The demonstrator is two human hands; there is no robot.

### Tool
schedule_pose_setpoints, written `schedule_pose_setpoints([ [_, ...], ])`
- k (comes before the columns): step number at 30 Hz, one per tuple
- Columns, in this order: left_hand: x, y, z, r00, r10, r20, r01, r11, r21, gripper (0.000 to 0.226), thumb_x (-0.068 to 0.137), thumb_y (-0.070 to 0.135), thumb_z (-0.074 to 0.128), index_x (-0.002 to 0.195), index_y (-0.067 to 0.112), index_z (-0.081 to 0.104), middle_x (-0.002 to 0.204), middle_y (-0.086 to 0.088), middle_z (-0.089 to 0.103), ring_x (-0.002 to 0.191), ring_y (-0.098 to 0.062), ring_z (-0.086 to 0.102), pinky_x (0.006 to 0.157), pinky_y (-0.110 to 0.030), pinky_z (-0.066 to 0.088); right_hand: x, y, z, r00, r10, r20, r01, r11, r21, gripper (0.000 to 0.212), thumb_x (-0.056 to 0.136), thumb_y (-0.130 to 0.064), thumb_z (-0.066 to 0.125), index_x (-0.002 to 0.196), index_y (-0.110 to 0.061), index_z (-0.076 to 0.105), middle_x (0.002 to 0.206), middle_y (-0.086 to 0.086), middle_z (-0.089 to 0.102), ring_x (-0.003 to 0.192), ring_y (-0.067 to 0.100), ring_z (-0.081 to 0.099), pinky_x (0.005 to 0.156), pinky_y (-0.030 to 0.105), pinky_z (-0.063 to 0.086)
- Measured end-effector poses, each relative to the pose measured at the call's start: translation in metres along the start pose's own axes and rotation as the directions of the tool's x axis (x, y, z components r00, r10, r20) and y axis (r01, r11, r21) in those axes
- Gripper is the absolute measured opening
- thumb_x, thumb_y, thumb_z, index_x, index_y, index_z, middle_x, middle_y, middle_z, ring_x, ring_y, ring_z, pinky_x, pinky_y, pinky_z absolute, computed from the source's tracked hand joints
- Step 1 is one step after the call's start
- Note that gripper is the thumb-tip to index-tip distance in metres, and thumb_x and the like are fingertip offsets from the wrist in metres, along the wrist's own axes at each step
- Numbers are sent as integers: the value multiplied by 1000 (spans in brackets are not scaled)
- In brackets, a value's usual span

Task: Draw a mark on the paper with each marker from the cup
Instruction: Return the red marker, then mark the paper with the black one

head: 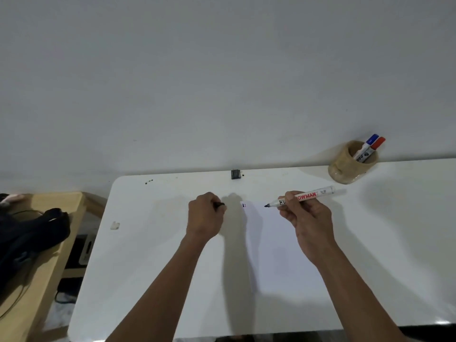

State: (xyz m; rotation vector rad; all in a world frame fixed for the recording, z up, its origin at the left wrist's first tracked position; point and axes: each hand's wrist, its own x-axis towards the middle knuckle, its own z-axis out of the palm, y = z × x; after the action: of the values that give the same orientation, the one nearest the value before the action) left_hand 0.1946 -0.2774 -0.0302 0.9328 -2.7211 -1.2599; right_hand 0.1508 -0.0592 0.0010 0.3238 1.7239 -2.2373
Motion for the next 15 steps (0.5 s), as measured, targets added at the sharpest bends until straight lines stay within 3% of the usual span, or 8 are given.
schedule_pose_setpoints([
  [3,18,-2,19,999,42,19,-42,998,43,10,90,9,60,97,8,67,93,-9,70,84,-25,63,73,-30,48,1,12,3,999,20,-25,-20,1000,3,8,95,-11,66,92,-9,73,84,4,74,80,19,70,76,28,58],
  [8,32,-4,34,997,59,59,-67,988,141,12,90,6,52,94,5,64,96,-13,67,82,-31,62,72,-41,54,6,18,8,999,35,-16,-35,999,-13,8,96,-11,65,94,-8,73,82,2,75,77,15,70,75,27,59],
  [15,36,-8,41,995,26,95,-39,989,141,13,91,9,56,96,7,67,99,-12,68,85,-29,64,73,-37,54,16,21,13,999,47,6,-47,998,-38,6,94,-13,68,95,-7,71,79,0,75,74,13,70,72,27,59],
])
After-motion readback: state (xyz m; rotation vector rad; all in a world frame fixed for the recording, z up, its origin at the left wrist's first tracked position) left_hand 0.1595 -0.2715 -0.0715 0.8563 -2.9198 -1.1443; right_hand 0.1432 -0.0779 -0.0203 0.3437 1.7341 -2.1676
